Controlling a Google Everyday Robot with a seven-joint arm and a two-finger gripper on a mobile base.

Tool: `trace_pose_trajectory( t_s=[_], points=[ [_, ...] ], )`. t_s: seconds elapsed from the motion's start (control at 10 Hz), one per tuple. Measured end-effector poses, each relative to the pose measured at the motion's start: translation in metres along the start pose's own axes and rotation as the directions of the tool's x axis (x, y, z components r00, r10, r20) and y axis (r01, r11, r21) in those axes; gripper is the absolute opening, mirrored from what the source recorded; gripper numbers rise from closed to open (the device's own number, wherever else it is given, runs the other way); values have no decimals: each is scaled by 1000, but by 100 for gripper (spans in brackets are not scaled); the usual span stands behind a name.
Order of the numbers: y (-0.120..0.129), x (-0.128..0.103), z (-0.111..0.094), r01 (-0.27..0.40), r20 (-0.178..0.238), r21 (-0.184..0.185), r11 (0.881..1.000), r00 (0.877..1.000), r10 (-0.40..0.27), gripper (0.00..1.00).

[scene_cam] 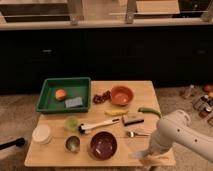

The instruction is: Place towel in red bowl

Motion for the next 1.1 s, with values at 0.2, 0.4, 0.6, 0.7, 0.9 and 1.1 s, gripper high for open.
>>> trace_pose_trajectory(
  t_s=[0.2, 0.4, 0.6, 0.7, 0.9, 1.1],
  points=[
    [0, -2, -2, 9, -8, 7, 1000, 1000, -9, 1],
    [-4, -6, -14, 16, -7, 29, 999, 1000, -16, 1],
    [-5, -11, -42, 28, -15, 42, 999, 1000, -27, 1],
    [-6, -12, -46, 34, -20, 46, 998, 999, -33, 1],
    [-10, -19, -51, 51, -25, 55, 997, 998, -49, 1],
    [-15, -24, -60, 58, -23, 70, 996, 998, -56, 1]
  ],
)
